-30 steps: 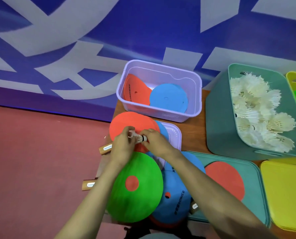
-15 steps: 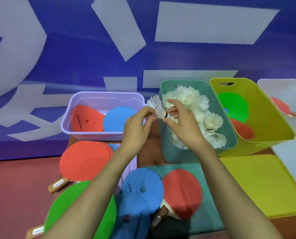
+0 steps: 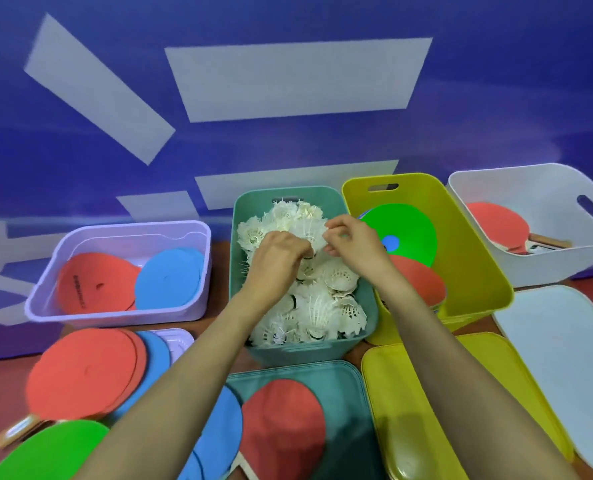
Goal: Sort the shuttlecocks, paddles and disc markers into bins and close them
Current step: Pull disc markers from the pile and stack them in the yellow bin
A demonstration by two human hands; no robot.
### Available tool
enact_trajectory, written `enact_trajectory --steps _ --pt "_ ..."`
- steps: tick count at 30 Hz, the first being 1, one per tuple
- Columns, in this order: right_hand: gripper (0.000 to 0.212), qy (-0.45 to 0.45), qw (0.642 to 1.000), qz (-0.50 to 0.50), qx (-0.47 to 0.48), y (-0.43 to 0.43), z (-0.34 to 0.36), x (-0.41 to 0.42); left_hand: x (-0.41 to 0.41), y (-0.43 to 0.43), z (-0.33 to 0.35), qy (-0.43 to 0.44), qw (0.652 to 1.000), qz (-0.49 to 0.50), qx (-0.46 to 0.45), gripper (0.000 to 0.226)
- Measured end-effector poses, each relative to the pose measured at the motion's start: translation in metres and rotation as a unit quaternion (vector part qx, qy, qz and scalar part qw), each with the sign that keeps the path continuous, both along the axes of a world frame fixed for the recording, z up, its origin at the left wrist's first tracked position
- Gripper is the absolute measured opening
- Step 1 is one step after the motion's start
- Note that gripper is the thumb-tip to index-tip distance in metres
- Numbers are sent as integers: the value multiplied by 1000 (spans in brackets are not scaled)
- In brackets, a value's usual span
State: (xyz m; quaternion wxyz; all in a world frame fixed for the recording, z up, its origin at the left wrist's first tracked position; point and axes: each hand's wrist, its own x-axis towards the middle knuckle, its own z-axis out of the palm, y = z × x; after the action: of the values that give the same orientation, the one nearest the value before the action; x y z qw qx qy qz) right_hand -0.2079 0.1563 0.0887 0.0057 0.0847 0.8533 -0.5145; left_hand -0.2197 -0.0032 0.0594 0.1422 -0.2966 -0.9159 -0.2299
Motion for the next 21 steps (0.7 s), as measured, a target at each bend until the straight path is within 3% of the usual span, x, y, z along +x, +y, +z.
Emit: enact_trajectory --steps 4,8,12,17,21 --pt "18 30 998 1 62 1 -1 -16 -8 6 1 -55 998 17 5 15" --pt "23 13 983 41 176 -1 -2 -20 -5 6 -3 -136 988 -43 -61 9" --pt "23 64 980 26 187 1 0 -14 -3 4 2 -70 990 -48 -116 12" --pt "27 -28 952 122 280 -1 -23 -9 -6 4 -3 -129 971 -9 -199 13" --pt "27 14 937 153 312 -3 -34 2 0 6 -2 -33 979 -19 -199 28"
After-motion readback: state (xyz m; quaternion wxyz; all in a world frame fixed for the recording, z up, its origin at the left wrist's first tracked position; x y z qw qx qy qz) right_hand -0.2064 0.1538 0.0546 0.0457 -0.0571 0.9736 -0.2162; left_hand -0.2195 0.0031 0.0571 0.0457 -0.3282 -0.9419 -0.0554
